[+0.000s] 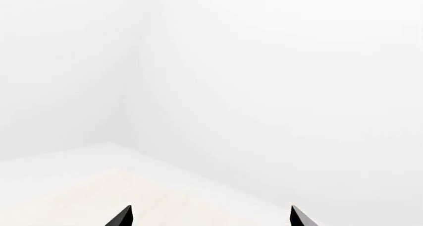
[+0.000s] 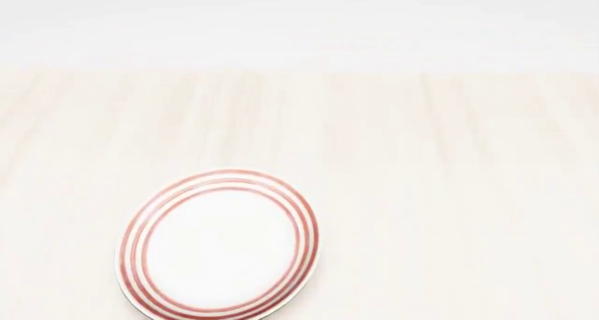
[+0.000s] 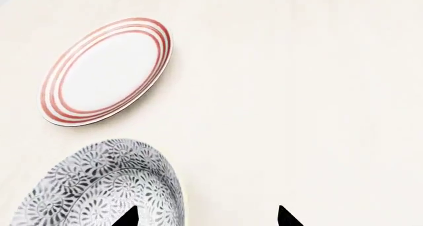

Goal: Put the bowl on the plate.

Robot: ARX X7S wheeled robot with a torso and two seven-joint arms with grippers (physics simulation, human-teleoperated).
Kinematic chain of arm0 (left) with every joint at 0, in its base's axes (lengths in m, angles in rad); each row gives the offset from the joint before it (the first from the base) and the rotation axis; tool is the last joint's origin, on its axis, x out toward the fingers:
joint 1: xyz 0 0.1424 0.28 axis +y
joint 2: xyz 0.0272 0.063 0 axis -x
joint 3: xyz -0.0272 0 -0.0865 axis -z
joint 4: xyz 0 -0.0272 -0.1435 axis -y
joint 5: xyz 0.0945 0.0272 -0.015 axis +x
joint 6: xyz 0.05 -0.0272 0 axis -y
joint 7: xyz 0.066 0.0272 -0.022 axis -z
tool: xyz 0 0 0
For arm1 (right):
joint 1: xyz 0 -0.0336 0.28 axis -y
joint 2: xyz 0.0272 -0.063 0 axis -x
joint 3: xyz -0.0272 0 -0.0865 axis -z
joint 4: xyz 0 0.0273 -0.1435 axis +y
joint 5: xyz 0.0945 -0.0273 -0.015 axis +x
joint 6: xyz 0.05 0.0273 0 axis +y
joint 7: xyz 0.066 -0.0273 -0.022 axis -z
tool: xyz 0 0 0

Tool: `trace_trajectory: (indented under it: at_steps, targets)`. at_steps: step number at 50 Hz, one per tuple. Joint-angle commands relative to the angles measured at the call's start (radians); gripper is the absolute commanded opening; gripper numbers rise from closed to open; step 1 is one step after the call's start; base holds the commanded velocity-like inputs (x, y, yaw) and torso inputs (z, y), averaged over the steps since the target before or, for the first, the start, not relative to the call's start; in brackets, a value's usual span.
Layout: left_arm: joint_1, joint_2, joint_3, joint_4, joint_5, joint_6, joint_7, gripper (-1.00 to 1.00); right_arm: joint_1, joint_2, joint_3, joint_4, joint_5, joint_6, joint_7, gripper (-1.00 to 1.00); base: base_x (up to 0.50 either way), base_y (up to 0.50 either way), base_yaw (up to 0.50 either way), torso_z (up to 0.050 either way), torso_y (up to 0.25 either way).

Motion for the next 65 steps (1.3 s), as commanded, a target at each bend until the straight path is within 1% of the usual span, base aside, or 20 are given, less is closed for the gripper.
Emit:
trace_trajectory:
  at_steps: [1,9,26,36,37,48,53,55,56,58,65]
  targets:
    - [-0.001,-0.007,-0.006,0.001,-0.012,-0.001,-0.008,1.0,0.303,-0.093,-0.338,0.064,-0.079,0.16,-0.002,1.0,0.0,0.0,0.0,0.0,0.0]
    - [0.002,-0.011,-0.006,0.002,-0.016,0.002,-0.011,1.0,0.308,-0.098,-0.346,0.065,-0.084,0.167,-0.004,1.0,0.0,0.0,0.0,0.0,0.0]
    - [0.007,-0.018,-0.008,0.003,-0.026,0.01,-0.017,1.0,0.467,-0.184,-0.457,0.116,-0.142,0.258,-0.037,1.0,0.0,0.0,0.0,0.0,0.0]
    - [0.009,-0.022,-0.011,0.006,-0.035,0.01,-0.022,1.0,0.488,-0.214,-0.494,0.14,-0.179,0.276,-0.069,1.0,0.0,0.0,0.0,0.0,0.0]
    - [0.009,-0.023,-0.01,0.006,-0.035,0.009,-0.023,1.0,0.488,-0.214,-0.494,0.14,-0.179,0.276,-0.069,-1.0,0.0,0.0,0.0,0.0,0.0]
    - [0.011,-0.028,-0.011,0.008,-0.042,0.01,-0.029,1.0,0.462,-0.198,-0.466,0.116,-0.153,0.253,-0.062,-1.0,0.0,0.0,0.0,0.0,0.0]
    - [0.01,-0.03,-0.01,0.008,-0.045,0.011,-0.031,1.0,0.449,-0.167,-0.381,0.049,-0.109,0.191,-0.005,-1.0,0.0,0.0,0.0,0.0,0.0]
    - [0.01,-0.03,-0.009,0.008,-0.045,0.011,-0.032,1.0,0.46,-0.16,-0.358,0.01,-0.122,0.173,0.006,-1.0,0.0,0.0,0.0,0.0,0.0]
    - [0.01,-0.031,-0.008,0.008,-0.045,0.012,-0.032,1.0,0.478,-0.159,-0.333,-0.03,-0.129,0.153,0.016,-1.0,0.0,0.0,0.0,0.0,0.0]
    - [0.01,-0.032,-0.007,0.008,-0.046,0.012,-0.033,1.0,0.514,-0.161,-0.327,-0.07,-0.144,0.149,0.03,-1.0,0.0,0.0,0.0,0.0,0.0]
    - [0.007,-0.035,-0.006,0.007,-0.051,0.012,-0.035,1.0,0.765,-0.208,-0.363,-0.163,-0.148,0.188,0.097,-1.0,0.0,0.0,0.0,0.0,0.0]
